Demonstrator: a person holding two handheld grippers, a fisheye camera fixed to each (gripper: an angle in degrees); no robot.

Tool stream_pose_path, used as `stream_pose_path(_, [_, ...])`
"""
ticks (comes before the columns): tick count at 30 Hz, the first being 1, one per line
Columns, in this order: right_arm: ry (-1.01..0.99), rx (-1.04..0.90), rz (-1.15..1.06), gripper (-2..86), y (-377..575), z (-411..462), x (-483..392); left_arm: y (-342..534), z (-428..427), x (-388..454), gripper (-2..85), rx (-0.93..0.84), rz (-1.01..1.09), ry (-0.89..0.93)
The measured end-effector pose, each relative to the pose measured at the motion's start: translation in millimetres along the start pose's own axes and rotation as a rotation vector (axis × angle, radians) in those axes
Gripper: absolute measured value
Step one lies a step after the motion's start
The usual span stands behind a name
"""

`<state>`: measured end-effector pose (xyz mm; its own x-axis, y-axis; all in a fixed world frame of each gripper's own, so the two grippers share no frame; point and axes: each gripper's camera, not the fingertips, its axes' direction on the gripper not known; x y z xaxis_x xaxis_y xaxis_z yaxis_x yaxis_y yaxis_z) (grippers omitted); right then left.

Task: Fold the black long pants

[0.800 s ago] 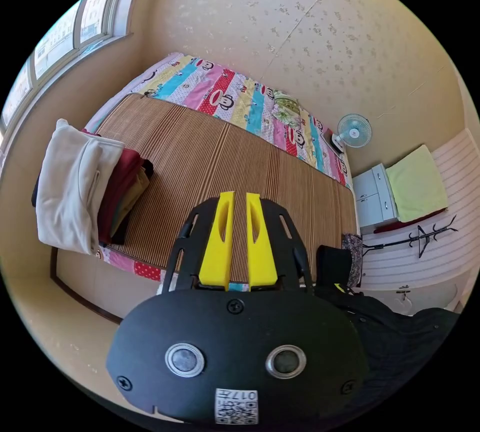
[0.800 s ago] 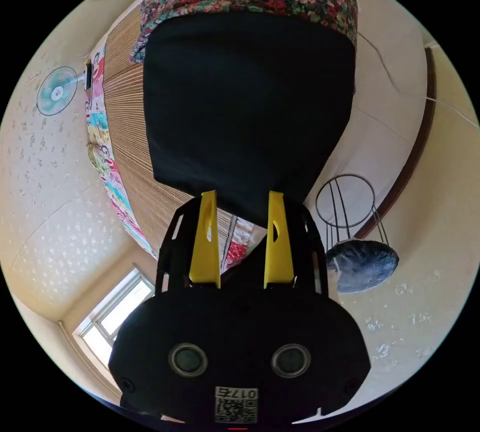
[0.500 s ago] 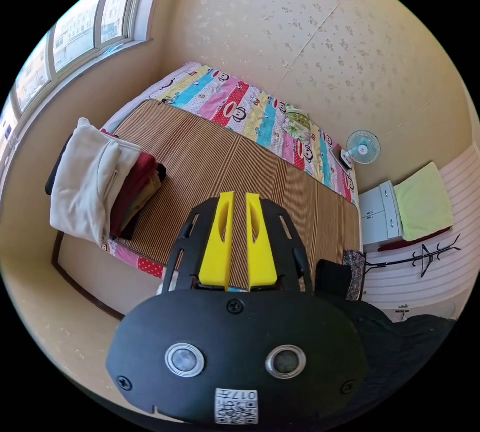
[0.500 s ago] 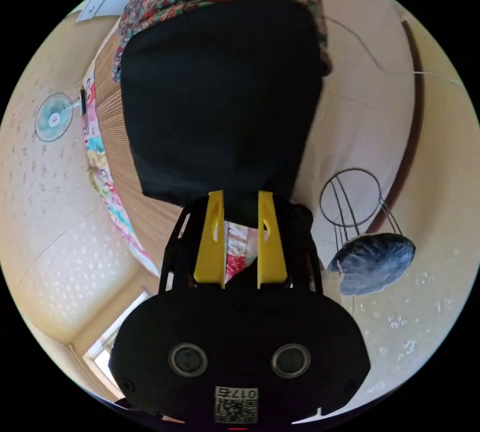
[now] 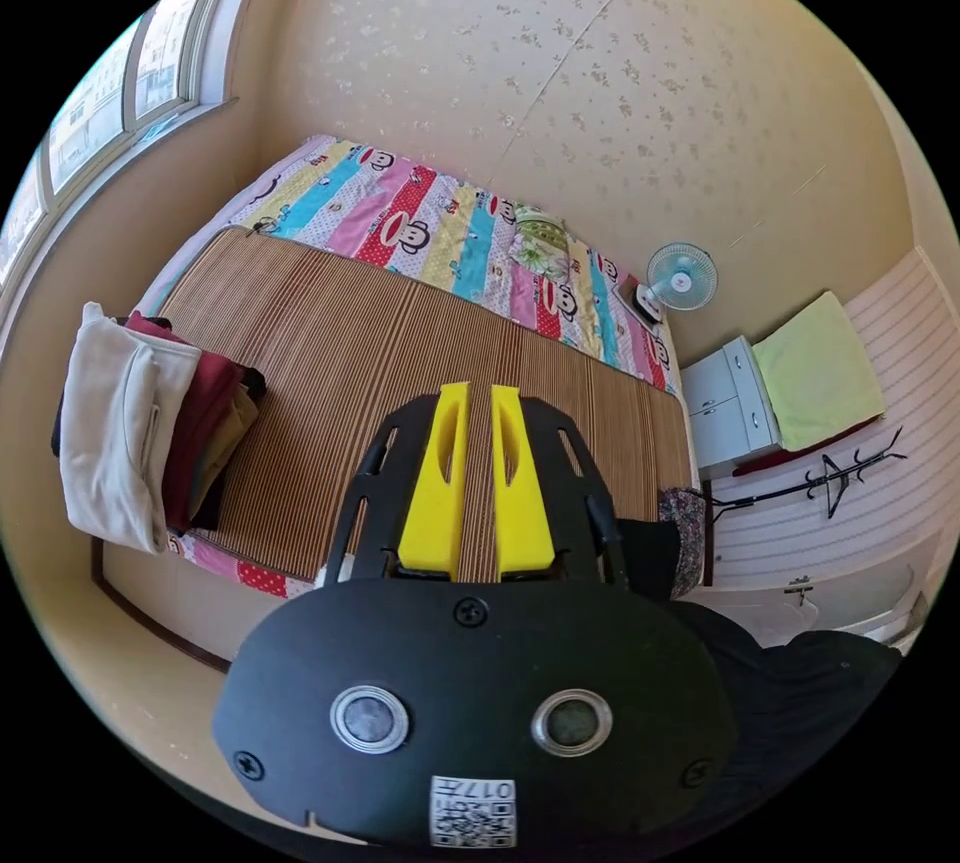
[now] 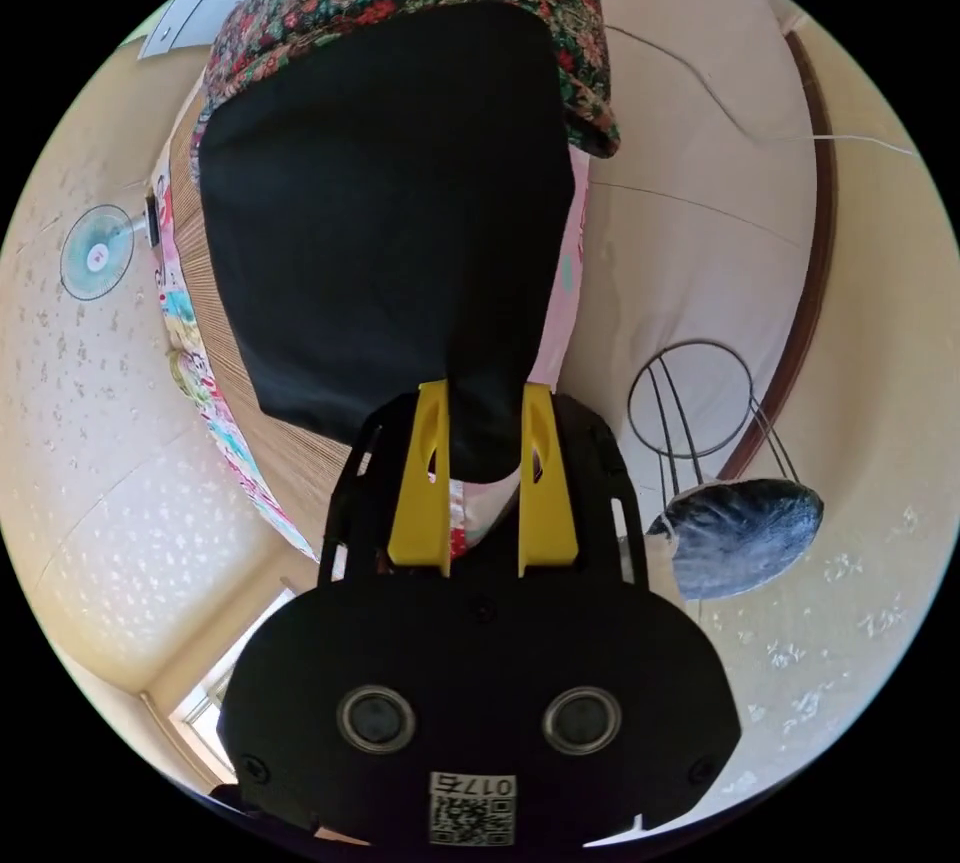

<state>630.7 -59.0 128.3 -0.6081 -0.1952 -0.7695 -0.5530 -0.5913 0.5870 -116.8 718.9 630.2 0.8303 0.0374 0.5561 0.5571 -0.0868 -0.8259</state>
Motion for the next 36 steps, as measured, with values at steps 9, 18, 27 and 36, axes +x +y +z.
stream_pose_path(9, [-0.169,0.058,-0.046,6.3,11.3,-3.8,-39.4,15.4,21.5,-14.2,4.5,-0.021,-0.051,-0.047])
stream_pose_path(18, [0.020,0.401,-0.922,1.8,94.4,-47.1,-379.7,-8.3,40.1,8.7,3.5,0.007,-0.020,-0.001])
stream_pose_path(27, [-0.145,-0.030,-1.120,2.0,126.2,89.2,-436.5,-17.5,78.1,59.0,3.4,-0.008,0.052,0.096])
stream_pose_path(36, [-0.054,0.196,0.036,13.0,23.3,92.0,-146.1,1.8,87.2,46.5,5.1,-0.037,0.041,-0.027])
